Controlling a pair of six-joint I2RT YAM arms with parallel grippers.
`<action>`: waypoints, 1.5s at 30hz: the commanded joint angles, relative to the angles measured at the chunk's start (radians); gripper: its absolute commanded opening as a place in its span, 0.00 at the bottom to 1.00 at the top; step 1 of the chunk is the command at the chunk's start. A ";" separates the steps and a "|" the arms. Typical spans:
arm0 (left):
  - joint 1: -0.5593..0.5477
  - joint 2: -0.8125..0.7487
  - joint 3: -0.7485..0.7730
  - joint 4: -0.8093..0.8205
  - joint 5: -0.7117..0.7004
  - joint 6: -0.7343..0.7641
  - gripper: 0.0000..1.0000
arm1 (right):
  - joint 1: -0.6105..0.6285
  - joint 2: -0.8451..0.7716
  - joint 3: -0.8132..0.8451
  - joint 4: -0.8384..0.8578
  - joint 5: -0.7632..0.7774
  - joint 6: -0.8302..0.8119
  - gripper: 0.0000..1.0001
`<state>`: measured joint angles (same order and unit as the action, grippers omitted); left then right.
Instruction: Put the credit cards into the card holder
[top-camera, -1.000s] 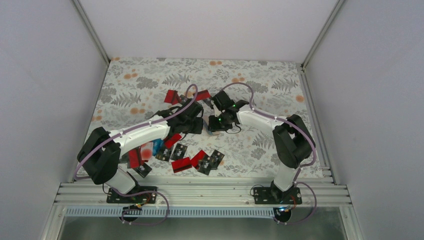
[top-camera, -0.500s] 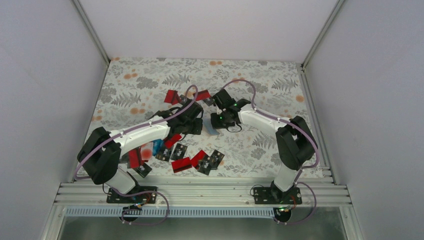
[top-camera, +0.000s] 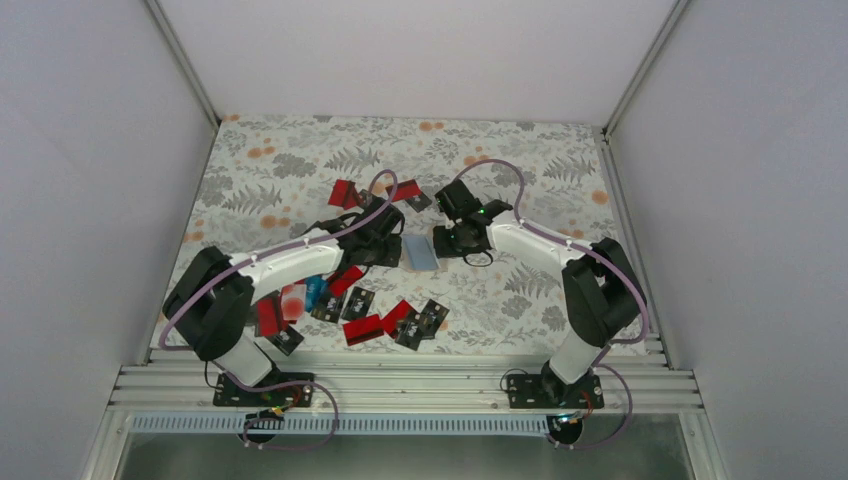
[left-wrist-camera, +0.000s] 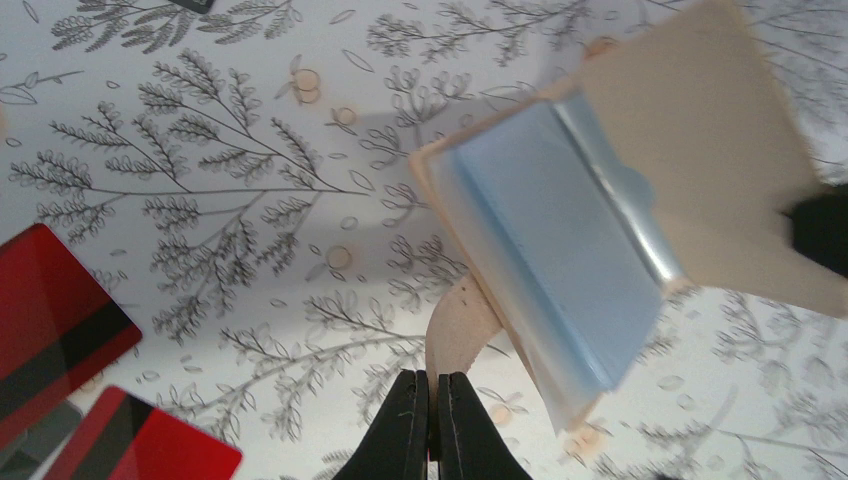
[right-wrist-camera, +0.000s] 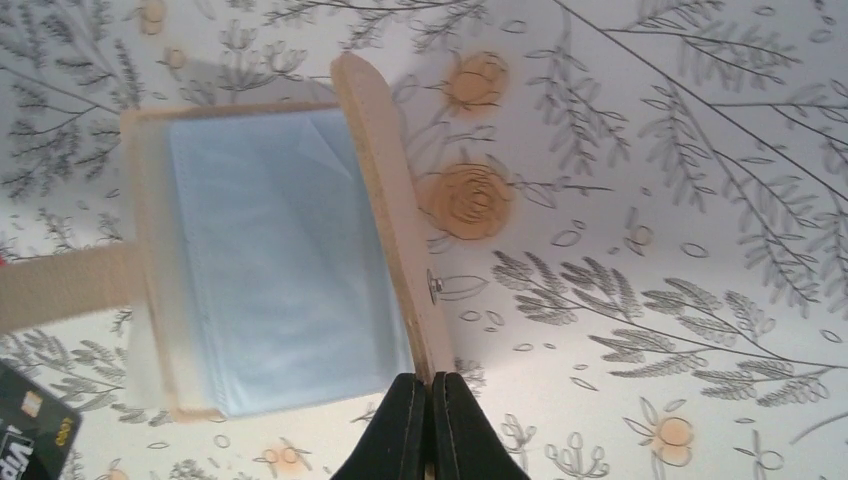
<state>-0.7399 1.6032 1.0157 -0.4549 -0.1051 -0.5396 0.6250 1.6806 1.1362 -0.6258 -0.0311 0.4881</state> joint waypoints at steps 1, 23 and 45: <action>0.035 0.071 0.016 0.054 -0.013 0.071 0.02 | -0.050 -0.053 -0.073 0.028 -0.038 0.006 0.04; 0.079 0.172 0.039 0.002 -0.067 0.104 0.19 | -0.173 -0.010 -0.254 0.187 -0.294 -0.005 0.27; -0.070 -0.014 0.079 -0.234 -0.181 0.067 0.63 | -0.173 -0.144 -0.208 0.138 -0.324 -0.033 0.57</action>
<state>-0.7689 1.6428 1.0908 -0.6151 -0.2596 -0.4503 0.4564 1.5539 0.8909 -0.4873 -0.3271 0.4751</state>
